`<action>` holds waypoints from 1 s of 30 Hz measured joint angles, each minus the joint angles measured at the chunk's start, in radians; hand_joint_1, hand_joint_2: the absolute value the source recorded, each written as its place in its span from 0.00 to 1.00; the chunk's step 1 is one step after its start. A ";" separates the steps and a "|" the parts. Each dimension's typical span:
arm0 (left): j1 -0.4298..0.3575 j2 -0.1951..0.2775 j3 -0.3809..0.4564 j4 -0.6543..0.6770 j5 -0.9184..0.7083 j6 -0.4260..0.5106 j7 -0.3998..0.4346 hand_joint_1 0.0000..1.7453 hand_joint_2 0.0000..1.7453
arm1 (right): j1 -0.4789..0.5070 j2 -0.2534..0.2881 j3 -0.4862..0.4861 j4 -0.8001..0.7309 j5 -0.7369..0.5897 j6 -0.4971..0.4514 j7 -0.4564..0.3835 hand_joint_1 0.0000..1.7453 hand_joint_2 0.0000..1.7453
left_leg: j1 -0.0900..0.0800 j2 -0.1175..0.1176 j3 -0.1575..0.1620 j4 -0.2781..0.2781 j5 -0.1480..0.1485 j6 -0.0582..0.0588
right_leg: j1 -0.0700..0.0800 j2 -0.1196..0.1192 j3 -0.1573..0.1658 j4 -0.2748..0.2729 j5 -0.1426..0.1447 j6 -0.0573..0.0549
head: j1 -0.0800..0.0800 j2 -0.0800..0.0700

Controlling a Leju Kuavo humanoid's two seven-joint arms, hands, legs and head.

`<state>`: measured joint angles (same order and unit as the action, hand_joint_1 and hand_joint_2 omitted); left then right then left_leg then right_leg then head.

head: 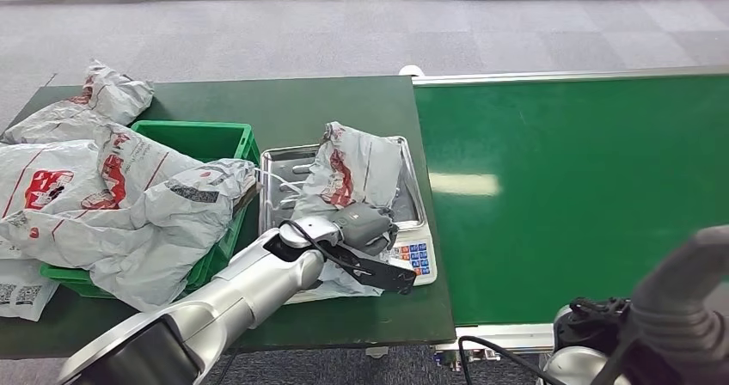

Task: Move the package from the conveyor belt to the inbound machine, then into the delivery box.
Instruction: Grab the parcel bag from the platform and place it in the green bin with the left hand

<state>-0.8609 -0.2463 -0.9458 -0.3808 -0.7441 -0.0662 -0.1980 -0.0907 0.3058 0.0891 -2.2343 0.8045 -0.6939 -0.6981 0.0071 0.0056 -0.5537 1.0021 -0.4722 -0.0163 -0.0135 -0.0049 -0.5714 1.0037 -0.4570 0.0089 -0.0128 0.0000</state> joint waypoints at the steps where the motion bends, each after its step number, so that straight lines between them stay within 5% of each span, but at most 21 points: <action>1: -0.004 0.006 0.003 -0.007 0.002 0.016 -0.001 1.00 1.00 | 0.004 -0.001 0.002 0.000 0.004 0.000 0.000 0.00 1.00 | 0.000 0.000 0.000 0.000 0.000 0.000 | 0.000 0.000 -0.001 0.000 0.000 0.000 | 0.000 0.000; 13: -0.121 0.111 0.092 -0.200 -0.002 0.103 0.017 1.00 1.00 | 0.046 -0.007 0.008 -0.016 0.033 -0.001 0.000 0.00 1.00 | 0.000 -0.002 -0.010 0.000 0.005 0.000 | -0.001 -0.001 -0.009 0.001 0.003 0.000 | 0.000 0.000; 30: -0.149 0.177 0.172 -0.368 -0.012 0.082 0.061 1.00 1.00 | 0.057 -0.007 0.009 -0.026 0.053 -0.001 0.000 0.00 1.00 | 0.000 -0.002 -0.012 0.000 0.004 0.000 | 0.000 -0.001 -0.012 0.001 0.003 0.000 | 0.000 0.000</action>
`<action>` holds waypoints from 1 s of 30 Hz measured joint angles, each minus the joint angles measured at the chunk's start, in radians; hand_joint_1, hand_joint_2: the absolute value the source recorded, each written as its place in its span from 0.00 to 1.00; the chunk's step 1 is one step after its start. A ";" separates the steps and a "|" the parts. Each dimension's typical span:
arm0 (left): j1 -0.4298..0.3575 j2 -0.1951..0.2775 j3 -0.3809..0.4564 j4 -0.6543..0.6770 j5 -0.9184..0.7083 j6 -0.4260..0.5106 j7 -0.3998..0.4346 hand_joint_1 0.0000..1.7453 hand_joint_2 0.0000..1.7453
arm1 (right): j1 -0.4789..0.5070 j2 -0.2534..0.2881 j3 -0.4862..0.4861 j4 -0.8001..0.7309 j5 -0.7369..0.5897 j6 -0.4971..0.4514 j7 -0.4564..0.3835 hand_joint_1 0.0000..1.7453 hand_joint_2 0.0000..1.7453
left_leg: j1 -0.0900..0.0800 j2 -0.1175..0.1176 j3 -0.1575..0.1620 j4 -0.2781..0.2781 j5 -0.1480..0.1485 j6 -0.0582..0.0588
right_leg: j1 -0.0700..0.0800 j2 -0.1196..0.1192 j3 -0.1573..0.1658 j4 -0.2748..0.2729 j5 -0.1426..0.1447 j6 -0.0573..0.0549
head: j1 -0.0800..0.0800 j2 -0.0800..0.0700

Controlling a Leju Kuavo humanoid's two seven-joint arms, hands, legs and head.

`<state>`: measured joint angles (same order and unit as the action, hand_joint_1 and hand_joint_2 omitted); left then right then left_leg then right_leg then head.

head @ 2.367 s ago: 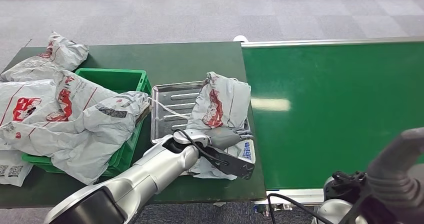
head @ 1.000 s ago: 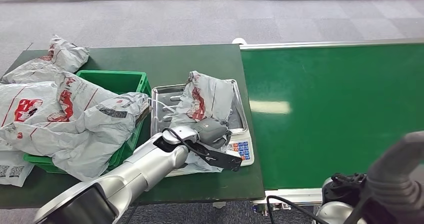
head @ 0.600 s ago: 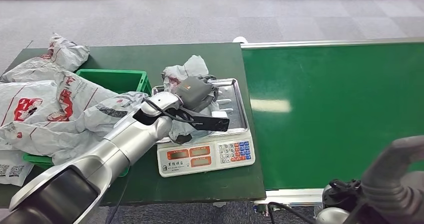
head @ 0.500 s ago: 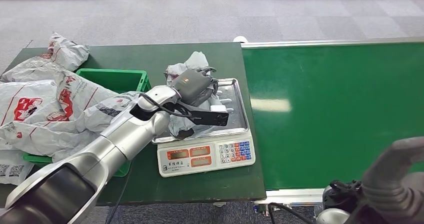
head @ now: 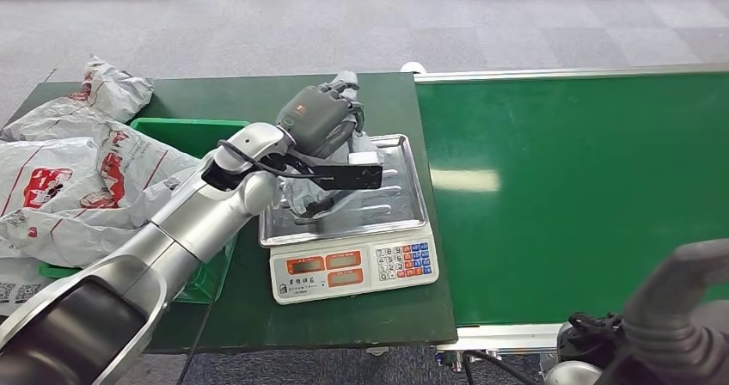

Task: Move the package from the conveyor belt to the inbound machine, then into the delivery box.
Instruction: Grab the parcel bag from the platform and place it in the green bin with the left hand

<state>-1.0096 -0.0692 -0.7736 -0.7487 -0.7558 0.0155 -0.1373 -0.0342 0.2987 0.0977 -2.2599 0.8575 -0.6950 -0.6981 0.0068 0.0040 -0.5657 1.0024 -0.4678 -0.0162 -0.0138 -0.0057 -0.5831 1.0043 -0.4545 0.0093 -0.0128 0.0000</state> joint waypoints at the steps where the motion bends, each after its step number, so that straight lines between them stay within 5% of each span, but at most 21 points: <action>1: -0.005 0.004 0.008 -0.004 0.001 -0.001 0.005 1.00 1.00 | 0.001 0.000 0.000 0.000 0.001 0.000 0.000 0.00 1.00 | 0.000 0.000 0.000 0.000 0.000 0.000 | 0.000 0.000 0.000 0.000 0.000 0.000 | 0.000 0.000; 9: -0.044 0.061 0.070 -0.016 -0.020 0.004 0.040 1.00 1.00 | 0.017 -0.001 0.000 -0.007 0.010 0.000 0.000 0.00 1.00 | 0.000 0.000 0.000 0.000 0.000 0.000 | 0.000 0.000 -0.001 0.000 0.000 0.000 | 0.000 0.000; 22: -0.160 0.233 0.208 -0.090 -0.043 -0.013 0.079 1.00 1.00 | 0.042 -0.003 0.000 -0.028 0.031 0.000 0.002 0.00 1.00 | 0.000 0.001 -0.001 0.000 0.000 -0.001 | 0.001 0.001 -0.002 0.000 0.000 0.000 | 0.000 0.000; 30: -0.161 0.316 0.287 -0.138 -0.062 -0.050 0.084 1.00 1.00 | 0.065 -0.003 -0.002 -0.043 0.046 0.000 0.008 0.00 1.00 | 0.000 0.002 -0.001 0.000 0.000 0.000 | 0.000 0.002 -0.002 0.000 0.000 0.000 | 0.000 0.000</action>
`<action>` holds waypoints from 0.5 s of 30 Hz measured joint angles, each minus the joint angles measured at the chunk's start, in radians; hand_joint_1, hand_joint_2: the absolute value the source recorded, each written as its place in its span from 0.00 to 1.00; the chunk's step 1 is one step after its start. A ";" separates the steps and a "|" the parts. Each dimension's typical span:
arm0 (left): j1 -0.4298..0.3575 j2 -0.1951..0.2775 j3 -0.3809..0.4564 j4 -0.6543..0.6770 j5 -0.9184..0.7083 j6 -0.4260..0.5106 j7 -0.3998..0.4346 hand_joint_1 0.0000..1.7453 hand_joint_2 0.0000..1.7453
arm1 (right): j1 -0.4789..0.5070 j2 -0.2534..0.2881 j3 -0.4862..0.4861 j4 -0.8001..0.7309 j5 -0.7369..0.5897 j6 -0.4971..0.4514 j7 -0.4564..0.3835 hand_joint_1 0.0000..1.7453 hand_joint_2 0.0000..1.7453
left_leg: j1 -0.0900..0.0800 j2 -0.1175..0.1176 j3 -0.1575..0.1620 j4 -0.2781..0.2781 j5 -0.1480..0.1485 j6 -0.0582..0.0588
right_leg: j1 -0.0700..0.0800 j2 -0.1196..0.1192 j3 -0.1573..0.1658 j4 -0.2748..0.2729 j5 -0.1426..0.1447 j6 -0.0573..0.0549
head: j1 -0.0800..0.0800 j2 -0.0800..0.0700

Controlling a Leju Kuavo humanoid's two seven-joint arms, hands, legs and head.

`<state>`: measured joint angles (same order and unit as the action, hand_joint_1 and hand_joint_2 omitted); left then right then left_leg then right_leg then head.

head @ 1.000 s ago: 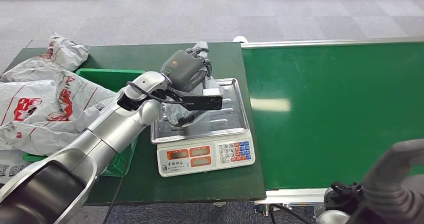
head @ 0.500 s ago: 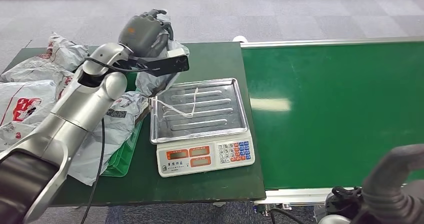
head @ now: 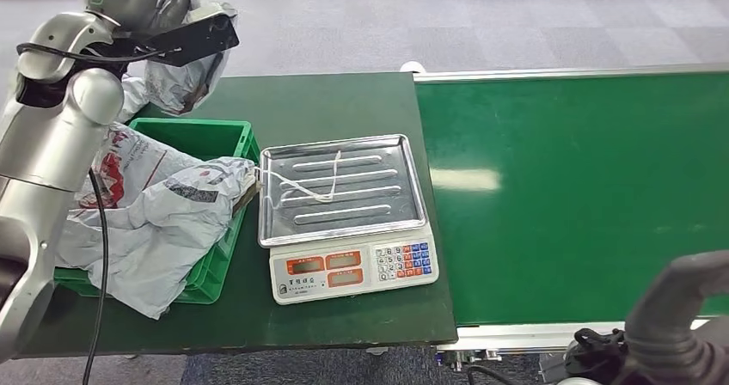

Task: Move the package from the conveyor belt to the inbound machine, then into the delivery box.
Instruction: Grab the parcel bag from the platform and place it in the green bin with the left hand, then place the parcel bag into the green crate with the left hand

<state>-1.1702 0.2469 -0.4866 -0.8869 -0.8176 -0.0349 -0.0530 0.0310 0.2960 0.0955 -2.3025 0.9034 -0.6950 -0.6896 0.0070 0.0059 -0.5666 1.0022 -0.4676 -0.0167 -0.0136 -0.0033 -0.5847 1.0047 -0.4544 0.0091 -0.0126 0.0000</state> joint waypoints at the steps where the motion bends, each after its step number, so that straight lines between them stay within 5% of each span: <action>1: 0.010 0.014 0.009 -0.004 -0.001 -0.002 -0.009 1.00 1.00 | 0.003 0.000 -0.001 -0.003 0.002 0.000 0.001 0.00 1.00 | 0.000 0.001 0.000 0.000 0.000 0.000 | 0.000 0.001 0.000 0.000 0.000 0.000 | 0.000 0.000; 5: 0.102 0.081 0.048 -0.027 0.015 -0.004 -0.068 1.00 1.00 | 0.021 0.000 -0.008 -0.017 0.008 0.000 0.006 0.00 1.00 | 0.000 0.002 0.002 -0.001 0.000 -0.001 | 0.000 0.003 0.000 0.000 0.000 0.000 | 0.000 0.000; 11: 0.414 0.191 0.104 -0.154 0.083 0.017 -0.142 1.00 1.00 | 0.044 0.000 -0.022 -0.042 0.010 0.000 0.008 0.00 1.00 | 0.000 0.007 0.004 -0.003 -0.002 -0.003 | 0.000 0.007 -0.001 0.000 -0.002 -0.002 | 0.000 0.000; 15: 0.538 0.233 0.127 -0.222 0.089 0.018 -0.147 1.00 1.00 | 0.050 0.000 -0.026 -0.046 0.011 0.000 0.008 0.00 1.00 | 0.000 0.006 0.003 -0.003 -0.002 -0.003 | 0.001 0.006 -0.001 0.000 -0.002 -0.002 | 0.000 0.000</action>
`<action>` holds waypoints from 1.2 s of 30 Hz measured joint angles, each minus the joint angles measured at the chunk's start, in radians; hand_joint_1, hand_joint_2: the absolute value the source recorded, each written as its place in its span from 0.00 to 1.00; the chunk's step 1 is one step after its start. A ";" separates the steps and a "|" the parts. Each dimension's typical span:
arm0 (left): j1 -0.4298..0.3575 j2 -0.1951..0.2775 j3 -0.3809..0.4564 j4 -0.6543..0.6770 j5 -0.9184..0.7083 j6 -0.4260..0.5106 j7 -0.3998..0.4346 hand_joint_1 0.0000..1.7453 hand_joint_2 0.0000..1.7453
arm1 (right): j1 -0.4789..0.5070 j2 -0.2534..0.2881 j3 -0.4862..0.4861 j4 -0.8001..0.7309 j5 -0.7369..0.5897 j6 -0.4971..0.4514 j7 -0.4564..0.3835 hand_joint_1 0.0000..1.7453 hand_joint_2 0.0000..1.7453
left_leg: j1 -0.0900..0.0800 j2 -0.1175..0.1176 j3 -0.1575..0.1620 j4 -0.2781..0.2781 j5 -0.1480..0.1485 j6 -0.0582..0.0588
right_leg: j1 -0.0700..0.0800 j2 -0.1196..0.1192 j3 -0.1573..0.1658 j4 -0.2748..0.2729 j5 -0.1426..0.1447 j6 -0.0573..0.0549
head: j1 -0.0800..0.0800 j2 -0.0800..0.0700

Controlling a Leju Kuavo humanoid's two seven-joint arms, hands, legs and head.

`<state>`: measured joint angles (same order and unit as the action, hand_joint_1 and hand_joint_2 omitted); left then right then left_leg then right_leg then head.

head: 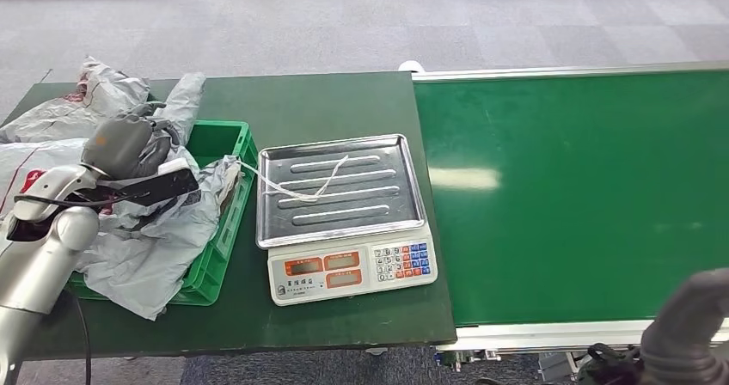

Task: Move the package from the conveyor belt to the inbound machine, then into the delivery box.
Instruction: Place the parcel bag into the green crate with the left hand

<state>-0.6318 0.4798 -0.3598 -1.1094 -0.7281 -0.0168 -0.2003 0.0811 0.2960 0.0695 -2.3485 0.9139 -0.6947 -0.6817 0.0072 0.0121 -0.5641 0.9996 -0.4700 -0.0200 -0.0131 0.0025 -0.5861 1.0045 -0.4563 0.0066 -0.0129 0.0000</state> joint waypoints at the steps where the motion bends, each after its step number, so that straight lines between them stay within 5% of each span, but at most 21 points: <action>1: 0.015 0.007 0.005 -0.010 0.000 0.000 0.000 1.00 1.00 | 0.001 0.000 -0.001 -0.001 0.000 0.000 0.000 0.00 1.00 | 0.000 0.000 0.000 0.000 0.000 0.000 | 0.000 0.000 0.000 0.000 0.000 0.000 | 0.000 0.000; 7: 0.180 0.055 0.040 -0.101 0.019 0.011 0.023 1.00 1.00 | 0.007 0.000 -0.004 -0.002 -0.008 0.000 0.000 0.00 1.00 | 0.000 0.005 0.002 -0.001 -0.003 0.000 | -0.001 0.004 0.002 0.000 -0.001 -0.001 | 0.000 0.000; 8: 0.231 0.063 0.054 -0.130 0.026 0.021 0.027 0.83 1.00 | 0.010 0.000 -0.004 -0.002 -0.012 0.000 0.000 0.00 1.00 | 0.000 0.007 0.003 -0.001 -0.004 -0.001 | -0.001 0.006 0.002 0.000 -0.002 -0.002 | 0.000 0.000; 11: 0.382 0.077 0.097 -0.223 0.038 0.041 0.027 0.09 1.00 | 0.018 0.000 -0.005 -0.003 -0.020 0.000 0.000 0.00 1.00 | 0.000 0.008 0.005 -0.001 -0.005 -0.001 | -0.001 0.007 0.002 0.000 -0.003 -0.002 | 0.000 0.000; 12: 0.428 0.078 0.108 -0.254 0.032 0.043 0.028 0.00 0.75 | 0.019 0.000 -0.005 -0.003 -0.022 0.000 -0.001 0.00 1.00 | 0.000 0.008 0.005 -0.001 -0.006 -0.001 | -0.001 0.007 0.002 0.000 -0.004 -0.002 | 0.000 0.000; 15: 0.535 0.069 0.129 -0.343 -0.020 0.038 0.036 0.00 0.00 | 0.020 0.000 -0.006 -0.003 -0.024 0.000 -0.001 0.00 1.00 | 0.000 0.006 0.004 -0.001 -0.006 -0.001 | 0.000 0.005 0.001 0.000 -0.004 -0.002 | 0.000 0.000; 22: 0.585 -0.017 0.183 -0.467 -0.004 0.085 0.006 0.00 0.00 | 0.020 0.002 -0.006 -0.003 -0.017 0.000 -0.001 0.00 1.00 | 0.000 0.001 0.003 0.000 -0.006 0.000 | 0.000 0.000 0.003 0.000 -0.005 -0.001 | 0.000 0.000; 27: 0.596 -0.111 0.267 -0.555 0.142 0.185 -0.065 0.00 0.00 | 0.021 0.002 -0.006 -0.003 -0.023 0.000 -0.001 0.00 1.00 | 0.000 0.001 0.003 0.000 -0.006 0.000 | 0.000 0.000 0.003 0.000 -0.004 -0.001 | 0.000 0.000; 36: 0.611 -0.244 0.351 -0.687 0.161 0.411 -0.162 0.00 0.00 | 0.021 0.004 -0.006 -0.003 -0.026 0.000 -0.002 0.00 1.00 | 0.000 0.000 0.003 0.000 -0.006 -0.001 | 0.000 0.000 0.003 0.000 -0.005 -0.001 | 0.000 0.000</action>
<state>-0.0212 0.2356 -0.0088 -1.7965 -0.5672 0.3938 -0.3628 0.1019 0.2998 0.0636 -2.3510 0.8878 -0.6943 -0.6834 0.0072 0.0123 -0.5611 0.9997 -0.4760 -0.0205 -0.0133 0.0027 -0.5832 1.0041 -0.4609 0.0059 -0.0130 0.0000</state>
